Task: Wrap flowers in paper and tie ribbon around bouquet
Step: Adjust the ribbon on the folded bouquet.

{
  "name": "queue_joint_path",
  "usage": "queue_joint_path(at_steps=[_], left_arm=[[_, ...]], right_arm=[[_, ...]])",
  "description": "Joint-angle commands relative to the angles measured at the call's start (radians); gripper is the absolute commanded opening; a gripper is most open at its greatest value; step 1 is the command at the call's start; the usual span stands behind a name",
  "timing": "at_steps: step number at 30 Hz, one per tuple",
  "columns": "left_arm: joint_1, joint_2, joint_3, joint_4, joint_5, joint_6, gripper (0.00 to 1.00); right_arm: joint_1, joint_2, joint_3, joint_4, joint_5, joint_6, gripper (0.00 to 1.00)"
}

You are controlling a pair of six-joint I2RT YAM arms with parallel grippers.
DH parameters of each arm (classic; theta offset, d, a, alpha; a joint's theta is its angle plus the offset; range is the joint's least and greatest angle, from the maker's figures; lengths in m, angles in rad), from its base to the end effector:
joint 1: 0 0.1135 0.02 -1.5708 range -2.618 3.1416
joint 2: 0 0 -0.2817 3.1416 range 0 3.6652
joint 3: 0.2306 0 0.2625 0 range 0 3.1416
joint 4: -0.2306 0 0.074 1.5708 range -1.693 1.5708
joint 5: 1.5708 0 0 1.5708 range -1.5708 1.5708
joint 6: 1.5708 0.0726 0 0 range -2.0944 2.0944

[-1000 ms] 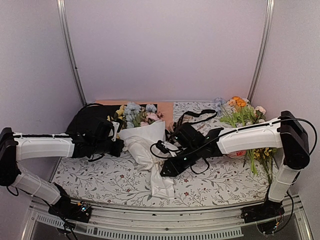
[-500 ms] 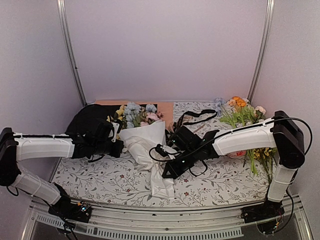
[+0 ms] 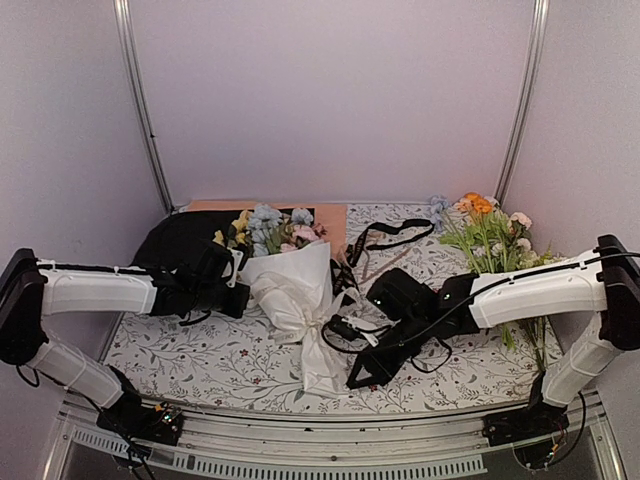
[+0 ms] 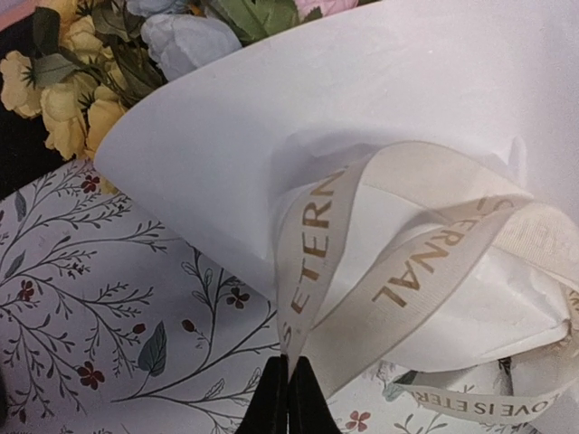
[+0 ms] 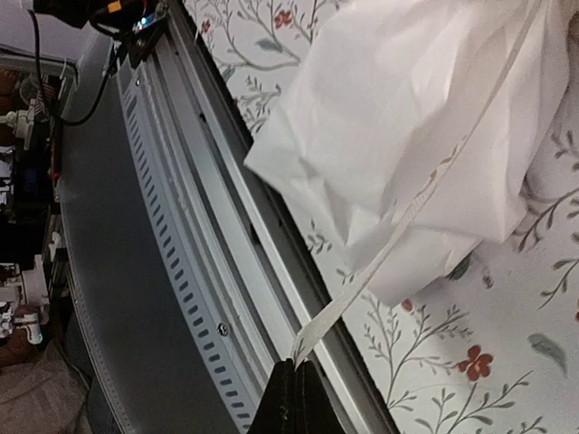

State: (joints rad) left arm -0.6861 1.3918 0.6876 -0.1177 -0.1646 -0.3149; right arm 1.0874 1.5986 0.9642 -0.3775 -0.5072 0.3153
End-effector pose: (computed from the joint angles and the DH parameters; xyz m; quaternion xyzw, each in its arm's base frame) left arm 0.2417 -0.1825 0.1643 0.1416 0.9172 -0.1078 0.3565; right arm 0.1278 0.3193 0.1754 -0.4145 0.8359 0.3565 0.0484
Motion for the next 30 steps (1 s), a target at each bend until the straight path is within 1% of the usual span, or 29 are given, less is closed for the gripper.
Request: queue_joint_path(at_steps=[1, 3, 5, 8, 9, 10, 14, 16, 18, 19, 20, 21, 22, 23, 25, 26, 28, 30], left_arm=[[-0.011, 0.012, 0.024, 0.006, -0.003, 0.014, 0.0], [-0.012, 0.014, 0.024, 0.008, -0.002, 0.014, 0.0], [-0.011, 0.014, 0.026, 0.007, -0.002, 0.013, 0.0], [-0.012, 0.003, 0.03, -0.003, 0.0, 0.016, 0.0], [-0.011, -0.002, 0.029, -0.002, 0.004, 0.02, 0.03], [-0.012, -0.007, 0.027, 0.002, 0.012, 0.03, 0.07], [-0.013, -0.041, 0.021, -0.003, 0.05, 0.084, 0.35], [-0.013, -0.087, 0.016, -0.033, 0.037, 0.105, 0.56], [-0.015, -0.15, 0.002, -0.063, 0.029, 0.124, 0.75], [-0.017, -0.189, -0.007, -0.079, 0.028, 0.129, 0.81], [-0.021, -0.231, -0.019, -0.09, 0.03, 0.133, 0.85], [-0.033, -0.274, -0.028, -0.1, 0.038, 0.137, 0.87], [-0.055, -0.317, -0.038, -0.105, 0.044, 0.142, 0.87], [-0.09, -0.359, -0.048, -0.106, 0.045, 0.145, 0.83], [-0.18, -0.415, -0.06, -0.101, 0.021, 0.137, 0.73], [-0.225, -0.428, -0.065, -0.093, 0.02, 0.134, 0.66], [-0.304, -0.404, -0.08, -0.061, 0.036, 0.138, 0.5], [-0.356, -0.324, -0.088, -0.02, 0.063, 0.152, 0.41]], right_arm=[[0.041, -0.062, -0.142, -0.013, -0.175, 0.033, 0.01], [0.043, -0.068, -0.172, 0.004, -0.181, 0.049, 0.01], [0.043, -0.064, -0.168, 0.011, -0.188, 0.044, 0.01], [0.042, -0.057, -0.189, 0.026, -0.233, 0.036, 0.01], [0.043, -0.059, -0.199, 0.025, -0.234, 0.037, 0.01], [0.043, -0.063, -0.201, 0.022, -0.229, 0.037, 0.06], [0.0, -0.1, -0.148, -0.015, -0.224, 0.017, 0.33], [-0.066, -0.137, -0.131, -0.033, -0.224, -0.003, 0.46], [-0.155, -0.156, -0.117, -0.037, -0.225, -0.024, 0.54], [-0.198, -0.156, -0.105, -0.036, -0.221, -0.038, 0.55], [-0.234, -0.149, -0.091, -0.031, -0.215, -0.045, 0.55], [-0.264, -0.133, -0.07, -0.024, -0.2, -0.05, 0.55], [-0.287, -0.115, -0.045, -0.02, -0.183, -0.056, 0.55], [-0.302, -0.09, -0.02, -0.014, -0.174, -0.057, 0.55], [-0.314, -0.046, 0.041, 0.009, -0.158, -0.06, 0.53], [-0.316, -0.025, 0.064, 0.029, -0.155, -0.055, 0.51], [-0.314, 0.008, 0.103, 0.079, -0.154, -0.04, 0.48], [-0.314, 0.03, 0.129, 0.131, -0.144, -0.012, 0.46]])
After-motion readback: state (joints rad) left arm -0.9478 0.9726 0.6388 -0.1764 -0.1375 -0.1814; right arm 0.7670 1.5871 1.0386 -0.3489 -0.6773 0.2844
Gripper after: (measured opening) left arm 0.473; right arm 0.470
